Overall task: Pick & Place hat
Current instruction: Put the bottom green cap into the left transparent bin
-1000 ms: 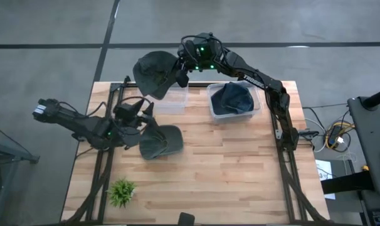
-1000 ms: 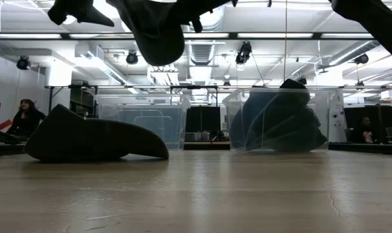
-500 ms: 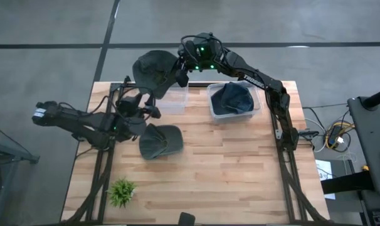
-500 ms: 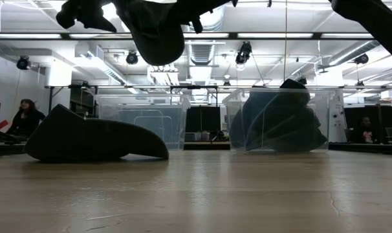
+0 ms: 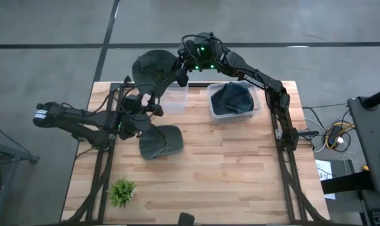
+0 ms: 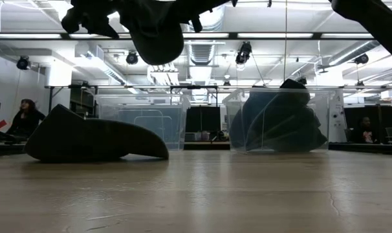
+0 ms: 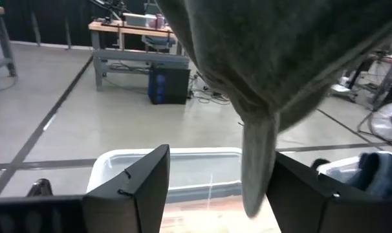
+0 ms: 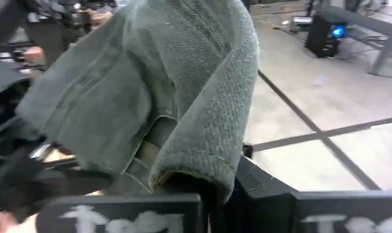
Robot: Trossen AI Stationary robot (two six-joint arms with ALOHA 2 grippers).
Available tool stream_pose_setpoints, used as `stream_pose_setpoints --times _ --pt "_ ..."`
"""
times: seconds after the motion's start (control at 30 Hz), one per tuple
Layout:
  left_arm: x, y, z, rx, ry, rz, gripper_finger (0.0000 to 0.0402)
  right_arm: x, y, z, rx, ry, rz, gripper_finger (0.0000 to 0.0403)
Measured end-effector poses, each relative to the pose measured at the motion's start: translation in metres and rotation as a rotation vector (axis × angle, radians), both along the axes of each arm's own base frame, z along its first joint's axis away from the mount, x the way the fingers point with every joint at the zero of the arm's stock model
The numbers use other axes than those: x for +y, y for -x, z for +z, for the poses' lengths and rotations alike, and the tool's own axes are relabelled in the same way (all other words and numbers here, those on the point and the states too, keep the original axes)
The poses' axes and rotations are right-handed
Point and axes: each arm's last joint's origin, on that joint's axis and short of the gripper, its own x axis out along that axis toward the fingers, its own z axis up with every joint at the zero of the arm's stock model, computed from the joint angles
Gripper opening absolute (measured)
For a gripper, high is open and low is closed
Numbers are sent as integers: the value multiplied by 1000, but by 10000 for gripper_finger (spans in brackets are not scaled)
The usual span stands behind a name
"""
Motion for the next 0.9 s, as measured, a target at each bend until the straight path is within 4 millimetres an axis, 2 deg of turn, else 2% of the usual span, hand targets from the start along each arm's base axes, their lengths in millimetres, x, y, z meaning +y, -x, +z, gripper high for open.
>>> stream_pose_setpoints --times 0.17,0.33,0.43,0.57,0.77,0.9 --pt "5 -2 3 1 7 -8 227 2 0 0 -9 -27 58 8" --pt "8 -9 14 21 -31 -50 226 2 0 0 -7 -28 60 8" --pt "11 -10 20 36 -53 -56 212 2 0 0 -7 -28 60 8" --pt "15 -9 20 40 -53 -51 159 2 0 1 -7 -28 60 8" --pt "19 -10 20 36 -43 -66 25 3 1 2 -8 -24 61 8" --pt "20 -10 20 35 -42 -68 13 3 1 2 -7 -17 63 8"
